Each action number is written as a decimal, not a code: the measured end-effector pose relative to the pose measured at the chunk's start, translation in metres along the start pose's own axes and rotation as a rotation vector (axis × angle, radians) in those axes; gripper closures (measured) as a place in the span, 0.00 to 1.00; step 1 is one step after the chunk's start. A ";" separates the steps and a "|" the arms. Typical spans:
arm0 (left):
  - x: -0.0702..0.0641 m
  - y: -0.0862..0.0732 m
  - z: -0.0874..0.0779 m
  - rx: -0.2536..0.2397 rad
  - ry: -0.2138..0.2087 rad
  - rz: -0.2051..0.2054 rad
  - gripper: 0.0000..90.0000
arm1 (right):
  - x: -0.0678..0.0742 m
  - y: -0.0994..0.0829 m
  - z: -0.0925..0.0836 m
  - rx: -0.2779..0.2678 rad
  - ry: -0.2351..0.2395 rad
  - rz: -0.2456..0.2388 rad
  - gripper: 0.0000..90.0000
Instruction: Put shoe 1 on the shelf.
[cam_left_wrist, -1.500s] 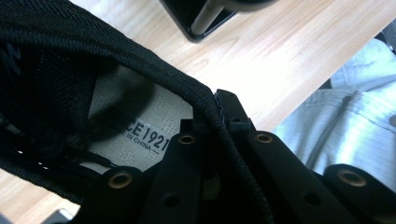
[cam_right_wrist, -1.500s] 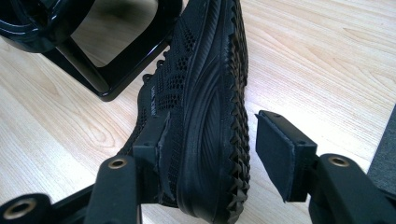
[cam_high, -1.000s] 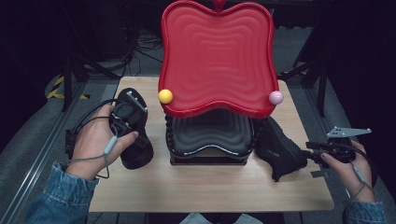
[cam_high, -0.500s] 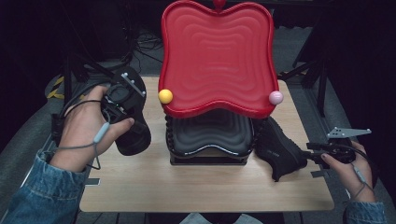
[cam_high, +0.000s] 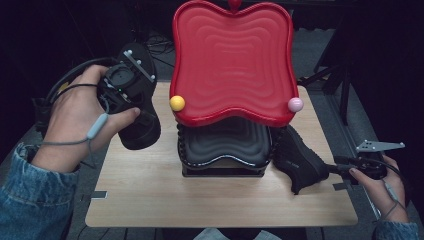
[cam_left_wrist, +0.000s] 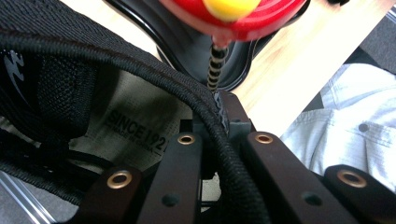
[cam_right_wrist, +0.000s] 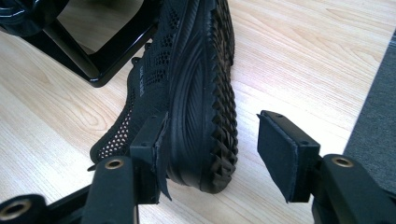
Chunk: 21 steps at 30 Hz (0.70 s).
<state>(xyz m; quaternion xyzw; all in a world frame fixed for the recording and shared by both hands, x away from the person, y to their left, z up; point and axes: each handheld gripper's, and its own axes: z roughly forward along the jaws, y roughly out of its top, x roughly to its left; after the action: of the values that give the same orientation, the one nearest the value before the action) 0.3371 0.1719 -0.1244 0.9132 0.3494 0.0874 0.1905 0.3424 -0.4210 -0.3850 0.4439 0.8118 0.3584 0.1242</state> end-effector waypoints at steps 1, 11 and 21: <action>0.000 0.001 -0.003 -0.007 0.001 0.001 0.97 | 0.000 -0.001 -0.001 -0.001 -0.002 0.000 0.50; -0.012 0.021 -0.027 -0.039 0.004 0.039 0.97 | 0.001 -0.002 0.000 0.003 -0.001 0.003 0.50; -0.032 0.045 -0.052 -0.028 0.060 0.092 0.97 | 0.000 -0.002 -0.001 -0.004 0.004 0.003 0.50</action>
<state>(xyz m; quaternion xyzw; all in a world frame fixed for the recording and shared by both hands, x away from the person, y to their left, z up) 0.3256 0.1348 -0.0593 0.9226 0.3112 0.1281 0.1886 0.3411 -0.4222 -0.3857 0.4440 0.8109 0.3608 0.1230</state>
